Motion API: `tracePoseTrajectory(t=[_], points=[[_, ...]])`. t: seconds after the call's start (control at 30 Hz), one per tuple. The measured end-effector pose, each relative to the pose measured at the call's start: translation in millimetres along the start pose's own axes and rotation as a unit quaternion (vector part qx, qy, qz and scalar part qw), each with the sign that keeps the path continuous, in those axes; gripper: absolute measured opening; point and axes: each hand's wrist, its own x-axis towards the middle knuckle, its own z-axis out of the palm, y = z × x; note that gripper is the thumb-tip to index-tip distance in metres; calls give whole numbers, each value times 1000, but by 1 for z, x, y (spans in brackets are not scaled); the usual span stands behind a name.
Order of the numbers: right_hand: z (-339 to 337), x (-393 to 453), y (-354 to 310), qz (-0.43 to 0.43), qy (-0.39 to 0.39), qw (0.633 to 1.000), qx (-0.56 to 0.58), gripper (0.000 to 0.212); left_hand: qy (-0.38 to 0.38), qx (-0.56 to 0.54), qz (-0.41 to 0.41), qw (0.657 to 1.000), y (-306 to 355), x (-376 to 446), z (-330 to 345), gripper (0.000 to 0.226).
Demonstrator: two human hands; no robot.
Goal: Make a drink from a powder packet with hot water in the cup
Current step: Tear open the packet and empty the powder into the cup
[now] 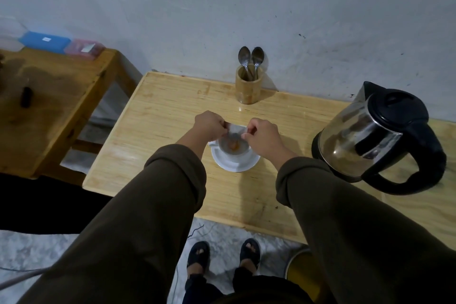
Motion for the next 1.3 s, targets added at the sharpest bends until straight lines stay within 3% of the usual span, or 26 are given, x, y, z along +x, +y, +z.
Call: tracePoseTrajectory(t=[0.17, 0.33, 0.63, 0.9, 1.3], points=[[-2, -1, -3, -12, -1, 1000, -6, 15, 16, 10, 10, 1000, -3, 2, 4, 27], [0, -4, -5, -22, -21, 999, -13, 16, 31, -50, -4, 998, -4, 2, 10, 8], [-1, -5, -3, -26, 4, 999, -36, 12, 47, 16, 49, 998, -7, 0, 13, 9], [-3, -5, -3, -44, -10, 997, -61, 12, 31, -8, 109, 994, -1, -7, 18, 36], [-4, -3, -7, -35, -14, 999, -36, 15, 72, 17, 117, 990, -8, -15, 24, 16]])
